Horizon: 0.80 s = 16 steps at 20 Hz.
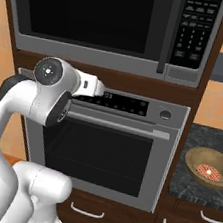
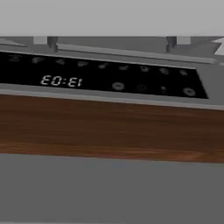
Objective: Open the microwave, place the bowl with waffle inside the microwave, then close the microwave door and turn it on.
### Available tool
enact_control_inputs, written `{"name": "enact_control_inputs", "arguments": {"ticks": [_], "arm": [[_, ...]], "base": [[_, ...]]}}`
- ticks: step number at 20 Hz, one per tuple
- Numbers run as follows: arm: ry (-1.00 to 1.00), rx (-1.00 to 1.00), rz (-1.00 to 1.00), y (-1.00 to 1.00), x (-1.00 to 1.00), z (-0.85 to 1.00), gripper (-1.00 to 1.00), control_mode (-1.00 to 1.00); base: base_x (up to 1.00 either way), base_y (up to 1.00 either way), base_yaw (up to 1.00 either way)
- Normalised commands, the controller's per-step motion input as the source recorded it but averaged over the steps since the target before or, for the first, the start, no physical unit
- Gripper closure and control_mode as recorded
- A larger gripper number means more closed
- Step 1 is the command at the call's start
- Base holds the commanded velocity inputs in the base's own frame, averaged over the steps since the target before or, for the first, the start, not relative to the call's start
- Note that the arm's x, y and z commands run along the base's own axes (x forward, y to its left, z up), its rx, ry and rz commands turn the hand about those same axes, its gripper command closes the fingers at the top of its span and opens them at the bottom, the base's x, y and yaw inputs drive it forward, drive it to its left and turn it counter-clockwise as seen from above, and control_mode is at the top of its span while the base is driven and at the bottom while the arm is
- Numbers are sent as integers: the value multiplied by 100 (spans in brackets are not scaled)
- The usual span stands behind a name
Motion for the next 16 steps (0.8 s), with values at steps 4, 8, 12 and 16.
{"name": "enact_control_inputs", "arguments": {"ticks": [4,8,12,16], "arm": [[-47,-2,0,-10,-5,56,-100,-100],[-35,0,0,-46,-21,74,-100,-100],[-26,0,0,-73,-23,74,-100,-100],[-10,0,-2,-63,-6,35,-100,-100]], "base": [[0,0,0],[0,0,0],[0,0,0],[0,0,0]]}}
